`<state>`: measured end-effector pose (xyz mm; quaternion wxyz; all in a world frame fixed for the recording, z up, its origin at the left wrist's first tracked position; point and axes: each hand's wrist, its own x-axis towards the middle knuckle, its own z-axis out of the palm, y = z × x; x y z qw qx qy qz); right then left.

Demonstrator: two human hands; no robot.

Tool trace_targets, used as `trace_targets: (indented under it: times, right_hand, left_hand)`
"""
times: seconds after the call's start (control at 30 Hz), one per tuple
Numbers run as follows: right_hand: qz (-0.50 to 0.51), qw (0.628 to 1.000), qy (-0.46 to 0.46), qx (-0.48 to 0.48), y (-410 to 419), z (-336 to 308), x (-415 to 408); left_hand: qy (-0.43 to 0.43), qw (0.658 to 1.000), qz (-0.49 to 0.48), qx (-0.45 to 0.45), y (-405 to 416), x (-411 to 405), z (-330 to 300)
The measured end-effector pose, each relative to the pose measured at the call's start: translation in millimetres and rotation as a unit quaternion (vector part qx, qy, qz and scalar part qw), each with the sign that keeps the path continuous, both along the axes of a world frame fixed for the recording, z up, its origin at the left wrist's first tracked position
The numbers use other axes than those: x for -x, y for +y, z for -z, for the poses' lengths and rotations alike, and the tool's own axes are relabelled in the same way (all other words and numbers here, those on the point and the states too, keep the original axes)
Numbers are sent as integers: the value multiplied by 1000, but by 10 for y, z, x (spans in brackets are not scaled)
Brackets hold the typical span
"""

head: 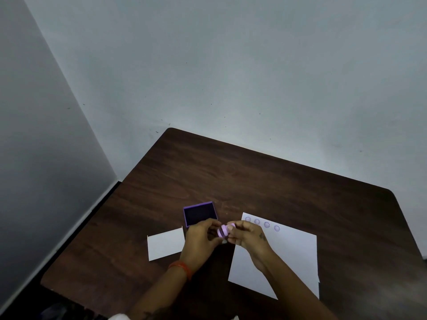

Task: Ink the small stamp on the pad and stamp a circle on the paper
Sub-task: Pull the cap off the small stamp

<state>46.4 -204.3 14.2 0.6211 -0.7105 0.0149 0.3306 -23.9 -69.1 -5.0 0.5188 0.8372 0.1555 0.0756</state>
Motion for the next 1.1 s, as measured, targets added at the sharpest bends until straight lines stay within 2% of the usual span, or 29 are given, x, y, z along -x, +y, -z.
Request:
trace_targets:
  times: [0.1, 0.2, 0.27, 0.4, 0.53, 0.87, 1.0, 1.1]
  right_hand:
    - [55, 988, 124, -79, -55, -57, -22]
    - [114, 944, 252, -179, -114, -76, -11]
    - [145, 917, 297, -222, -139, -78, 10]
    - [157, 903, 303, -259, -136, -89, 37]
    - [151, 900, 302, -277, -136, -111, 38]
    - [144, 893, 298, -306, -117, -160, 21]
    - [134, 889, 299, -319, -114, -188, 3]
    - [132, 890, 296, -321, -93, -206, -15]
  left_hand:
    - [18, 1000, -4, 22, 10, 22, 34]
    - [49, 997, -8, 55, 10, 34, 78]
    - [63, 996, -6, 59, 6, 47, 111]
    - [81, 996, 6, 46, -5, 69, 204]
    - [88, 996, 18, -12, -15, 75, 284]
    - [90, 992, 39, -75, -13, 72, 363]
    - [63, 996, 1, -62, 55, 69, 308]
    - [16, 995, -40, -94, 185, 49, 252]
